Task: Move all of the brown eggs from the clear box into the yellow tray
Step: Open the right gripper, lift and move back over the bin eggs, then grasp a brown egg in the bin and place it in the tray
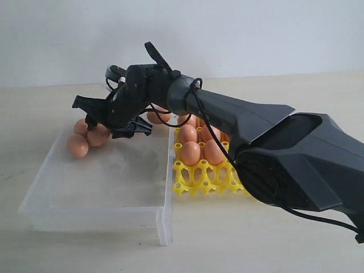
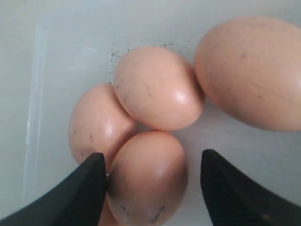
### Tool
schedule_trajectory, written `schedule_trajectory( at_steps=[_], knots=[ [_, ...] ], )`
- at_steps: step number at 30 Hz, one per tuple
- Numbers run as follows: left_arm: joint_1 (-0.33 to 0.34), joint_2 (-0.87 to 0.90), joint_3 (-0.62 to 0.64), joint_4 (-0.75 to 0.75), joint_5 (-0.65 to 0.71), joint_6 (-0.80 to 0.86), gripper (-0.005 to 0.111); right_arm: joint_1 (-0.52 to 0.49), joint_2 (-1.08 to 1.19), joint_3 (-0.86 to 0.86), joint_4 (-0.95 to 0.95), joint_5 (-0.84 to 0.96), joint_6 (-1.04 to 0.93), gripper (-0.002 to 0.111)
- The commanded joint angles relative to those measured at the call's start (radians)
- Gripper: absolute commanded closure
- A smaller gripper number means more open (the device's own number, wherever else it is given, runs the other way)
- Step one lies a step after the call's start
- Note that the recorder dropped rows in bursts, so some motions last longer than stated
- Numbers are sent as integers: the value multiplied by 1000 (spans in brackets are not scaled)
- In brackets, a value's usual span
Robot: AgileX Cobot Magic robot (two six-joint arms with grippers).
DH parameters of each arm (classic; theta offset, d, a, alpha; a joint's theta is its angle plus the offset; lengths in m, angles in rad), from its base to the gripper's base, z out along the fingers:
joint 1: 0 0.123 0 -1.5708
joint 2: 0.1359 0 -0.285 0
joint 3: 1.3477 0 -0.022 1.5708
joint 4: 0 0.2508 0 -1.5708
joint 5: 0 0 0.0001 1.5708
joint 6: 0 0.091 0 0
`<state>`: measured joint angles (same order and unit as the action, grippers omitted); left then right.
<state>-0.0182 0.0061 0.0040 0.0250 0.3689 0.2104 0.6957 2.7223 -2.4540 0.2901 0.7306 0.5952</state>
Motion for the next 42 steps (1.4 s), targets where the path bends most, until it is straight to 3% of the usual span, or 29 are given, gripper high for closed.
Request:
schedule_trajectory(
  at_steps=[1,4,9,10,18,23,28,37,42],
  knots=[
    [-2,-6,-4,0,-8,-6,107,-3,7,-8,17,-30,-27,52],
    [-2,-6,-4,0,-8,-6,107,-3,7,-13,17,-48,-27,62],
    [-2,-6,-4,0,-8,-6,107,-1,7,-53,17,-44,-105,105],
    [-2,-6,-4,0,-8,-6,107,-1,7,-58,17,-39,-124,108],
    [-2,-6,-4,0,-8,-6,107,14,-43,-42,-152,51,-307,108],
    [-2,-6,-4,0,-8,-6,107,14,-156,54,-195,63,-411,108],
    [-2,-6,-4,0,-8,-6,107,16,-325,335,-219,-48,-478,108],
    [-2,-6,-4,0,-8,-6,107,-10,-817,1220,-351,-855,-500,108],
    [-2,-6,-4,0,-8,-6,107,-66,-1023,1553,-308,-1104,-653,108]
  ],
)
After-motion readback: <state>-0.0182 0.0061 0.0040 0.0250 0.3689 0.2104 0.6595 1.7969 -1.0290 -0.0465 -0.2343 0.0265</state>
